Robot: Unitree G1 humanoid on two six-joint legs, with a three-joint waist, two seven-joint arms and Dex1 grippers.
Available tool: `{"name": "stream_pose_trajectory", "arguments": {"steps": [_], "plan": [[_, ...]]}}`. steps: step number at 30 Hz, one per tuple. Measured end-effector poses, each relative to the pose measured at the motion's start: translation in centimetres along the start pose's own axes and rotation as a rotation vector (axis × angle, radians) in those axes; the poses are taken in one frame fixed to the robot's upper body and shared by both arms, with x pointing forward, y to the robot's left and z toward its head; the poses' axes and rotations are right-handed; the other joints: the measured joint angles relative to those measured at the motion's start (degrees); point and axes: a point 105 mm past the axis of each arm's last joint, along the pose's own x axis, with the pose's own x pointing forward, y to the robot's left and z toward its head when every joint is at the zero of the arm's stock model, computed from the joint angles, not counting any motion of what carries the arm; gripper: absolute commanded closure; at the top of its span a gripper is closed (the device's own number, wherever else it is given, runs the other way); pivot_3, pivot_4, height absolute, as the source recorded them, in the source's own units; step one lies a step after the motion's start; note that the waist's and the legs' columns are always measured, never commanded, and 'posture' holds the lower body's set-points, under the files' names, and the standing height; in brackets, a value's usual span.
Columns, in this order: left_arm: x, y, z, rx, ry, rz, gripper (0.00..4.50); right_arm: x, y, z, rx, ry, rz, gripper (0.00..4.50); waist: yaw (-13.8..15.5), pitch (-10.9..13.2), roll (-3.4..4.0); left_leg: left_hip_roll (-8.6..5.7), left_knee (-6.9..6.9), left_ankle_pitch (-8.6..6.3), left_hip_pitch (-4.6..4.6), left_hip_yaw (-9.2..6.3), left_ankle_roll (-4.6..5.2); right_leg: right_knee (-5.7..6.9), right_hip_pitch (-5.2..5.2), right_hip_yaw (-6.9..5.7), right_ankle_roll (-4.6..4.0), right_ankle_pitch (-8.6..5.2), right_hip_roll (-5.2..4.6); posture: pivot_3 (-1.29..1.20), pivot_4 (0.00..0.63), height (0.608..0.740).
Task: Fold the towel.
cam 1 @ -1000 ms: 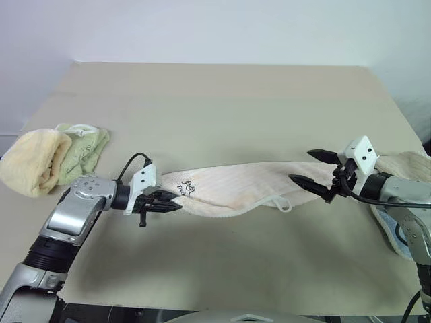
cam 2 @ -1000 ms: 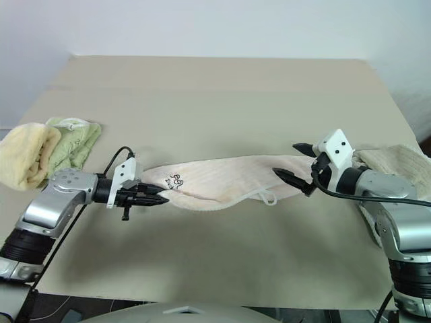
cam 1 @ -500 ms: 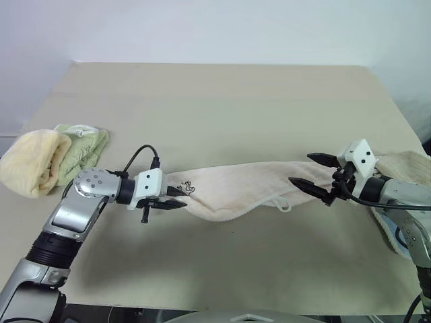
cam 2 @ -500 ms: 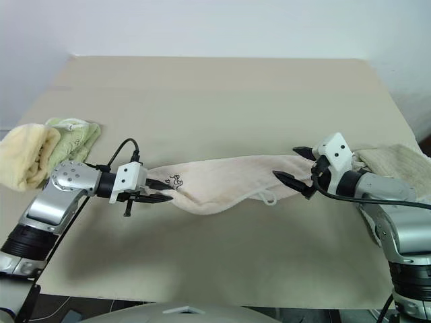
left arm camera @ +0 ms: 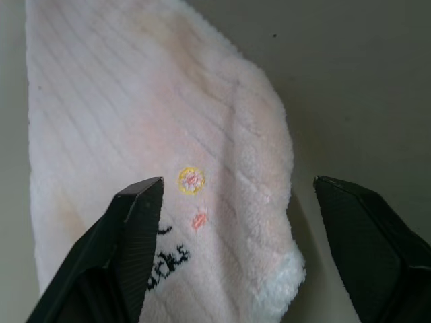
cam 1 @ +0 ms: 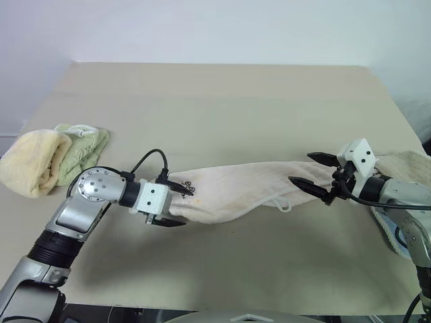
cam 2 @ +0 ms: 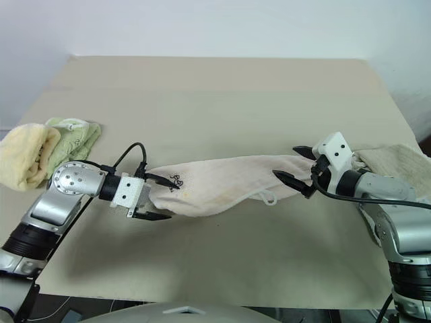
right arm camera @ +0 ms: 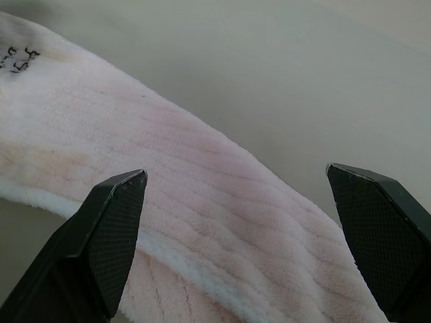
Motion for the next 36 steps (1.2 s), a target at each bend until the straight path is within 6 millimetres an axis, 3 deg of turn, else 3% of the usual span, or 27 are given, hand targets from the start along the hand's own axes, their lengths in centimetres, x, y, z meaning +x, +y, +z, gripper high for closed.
{"name": "stream_pose_trajectory", "arguments": {"steps": [9,12,16,21,30,36], "plan": [[1.5,-1.0,0.9,0.033,-0.031,-0.087,0.92,0.3,0.2,0.2,-0.004,-0.012,0.006,0.00,0.0,0.0,0.00,0.00,0.01,0.00,0.01,0.00,0.00,0.01,0.01,0.00,0.00,0.00,0.01,0.00,0.150,0.728],[1.7,-1.3,0.8,0.030,-0.024,-0.113,1.44,0.4,0.1,0.2,-0.004,-0.012,0.003,0.00,0.0,0.0,0.00,0.00,0.01,0.00,0.01,0.00,0.01,0.01,0.02,0.00,0.00,0.00,0.01,0.00,0.150,0.728],[1.6,-1.2,0.6,0.021,-0.020,-0.118,2.75,0.4,0.1,0.2,-0.004,-0.012,-0.002,0.00,0.0,0.0,0.00,0.00,0.02,0.00,0.01,0.00,0.01,0.01,0.02,0.00,0.00,0.00,0.02,0.00,0.150,0.728],[1.3,0.1,0.4,-0.123,-0.082,-0.030,4.44,0.4,0.1,0.3,-0.008,-0.016,-0.003,0.00,0.0,0.0,0.00,0.00,0.05,0.01,0.01,0.00,0.02,0.02,0.03,0.00,0.00,0.00,0.02,0.00,0.150,0.728],[-0.9,1.5,-0.5,-0.343,-0.130,0.084,4.48,0.4,0.0,0.5,-0.019,-0.025,-0.004,0.00,-0.1,0.0,0.00,0.00,0.07,0.01,0.03,0.00,0.01,0.06,0.03,0.00,0.00,0.00,0.03,0.00,0.150,0.728],[-5.0,-0.3,-2.7,-0.482,-0.001,0.026,4.48,0.4,-0.2,0.5,-0.021,-0.021,-0.007,0.00,-0.2,0.0,0.02,0.02,0.05,0.01,0.04,0.02,0.01,0.08,-0.02,0.02,0.00,0.00,0.06,0.00,0.150,0.728]]}}
